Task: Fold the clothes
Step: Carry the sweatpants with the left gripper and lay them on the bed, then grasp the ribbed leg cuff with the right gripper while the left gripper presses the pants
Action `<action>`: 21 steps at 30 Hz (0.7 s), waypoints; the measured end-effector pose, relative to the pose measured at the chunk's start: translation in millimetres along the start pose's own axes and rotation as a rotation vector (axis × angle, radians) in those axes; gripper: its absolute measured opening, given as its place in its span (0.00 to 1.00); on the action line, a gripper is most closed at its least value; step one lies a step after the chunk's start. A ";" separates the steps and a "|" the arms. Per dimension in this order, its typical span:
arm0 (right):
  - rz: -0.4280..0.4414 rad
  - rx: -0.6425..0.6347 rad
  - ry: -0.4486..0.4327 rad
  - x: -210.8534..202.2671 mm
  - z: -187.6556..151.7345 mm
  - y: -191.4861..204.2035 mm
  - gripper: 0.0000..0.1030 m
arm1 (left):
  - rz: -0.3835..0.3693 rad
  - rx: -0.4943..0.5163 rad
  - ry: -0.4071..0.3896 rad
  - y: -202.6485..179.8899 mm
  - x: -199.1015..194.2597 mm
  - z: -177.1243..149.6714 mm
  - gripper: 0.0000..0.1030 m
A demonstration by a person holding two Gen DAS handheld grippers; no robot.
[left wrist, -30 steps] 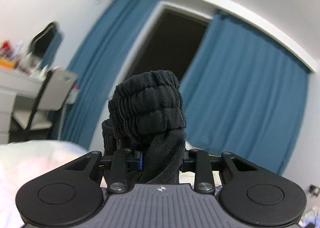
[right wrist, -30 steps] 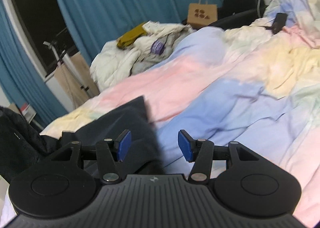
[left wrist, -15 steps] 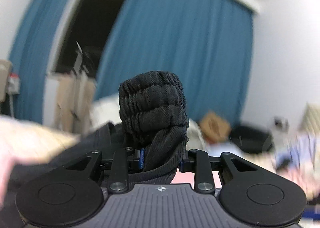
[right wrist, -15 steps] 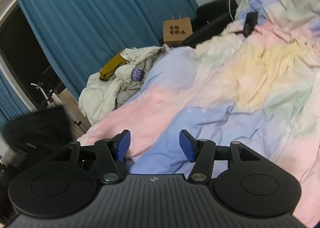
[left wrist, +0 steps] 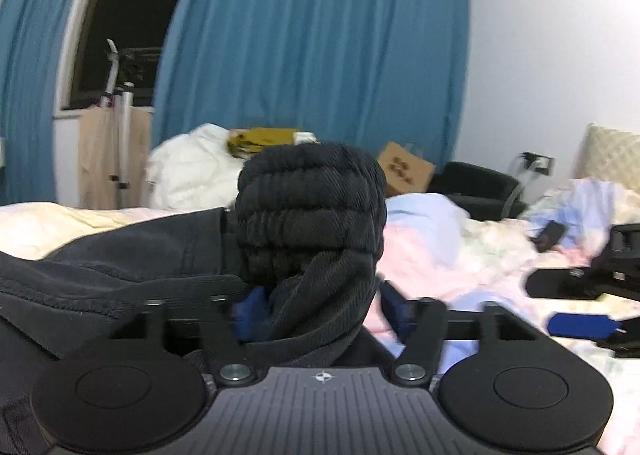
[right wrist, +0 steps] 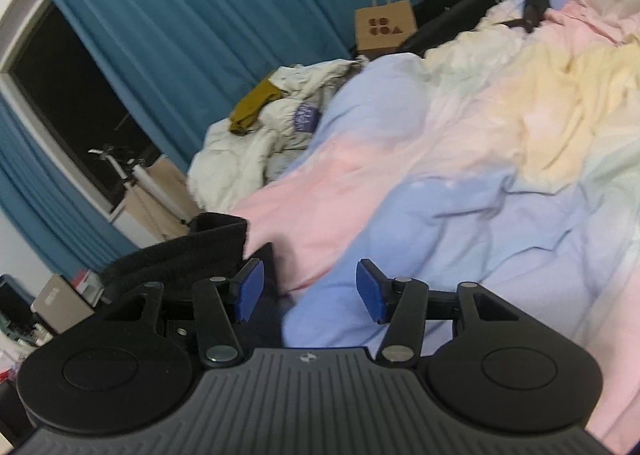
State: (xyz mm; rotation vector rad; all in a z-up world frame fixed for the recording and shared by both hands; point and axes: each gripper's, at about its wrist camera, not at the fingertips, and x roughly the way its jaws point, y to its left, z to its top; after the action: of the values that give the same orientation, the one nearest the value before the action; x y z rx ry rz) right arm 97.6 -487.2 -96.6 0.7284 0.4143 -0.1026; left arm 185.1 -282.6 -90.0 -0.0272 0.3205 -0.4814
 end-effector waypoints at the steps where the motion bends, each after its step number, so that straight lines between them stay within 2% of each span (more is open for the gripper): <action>1: 0.014 -0.008 0.001 -1.0 -1.0 2.8 0.55 | -0.020 0.005 -0.005 -11.6 -15.6 -7.7 0.93; 4: 0.129 -0.010 0.053 1.3 -6.4 9.8 0.62 | -0.082 -0.018 0.013 -2.6 -37.3 -6.4 0.97; 5: 0.172 -0.006 0.076 3.2 -8.8 12.3 0.65 | -0.087 -0.022 0.014 3.8 -44.9 -4.4 0.98; 7: 0.239 -0.012 0.122 8.3 -14.5 20.6 0.82 | -0.090 -0.027 0.013 17.2 -60.4 0.1 0.98; 9: 0.270 -0.033 0.145 13.9 -20.4 31.1 0.86 | -0.067 -0.031 0.016 35.6 -79.2 3.2 0.99; 13: 0.246 -0.063 0.181 33.6 -28.7 46.8 0.89 | 0.022 -0.094 0.043 83.8 -121.4 10.4 1.00; 16: 0.219 -0.034 0.206 54.1 -32.0 46.9 0.91 | 0.110 -0.178 0.075 129.1 -137.6 11.2 1.00; 19: 0.199 0.009 0.242 76.4 -37.3 41.2 0.91 | 0.164 -0.274 0.092 171.5 -167.8 13.8 1.00; 21: 0.173 0.037 0.273 88.3 -43.9 35.5 0.94 | 0.174 -0.354 0.112 197.0 -173.1 8.8 1.00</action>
State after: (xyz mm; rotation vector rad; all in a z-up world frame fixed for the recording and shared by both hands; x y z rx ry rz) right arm 171.9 -427.0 -139.3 0.8146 0.6086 0.1541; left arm 131.7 -28.8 -50.1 -0.3154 0.5109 -0.2492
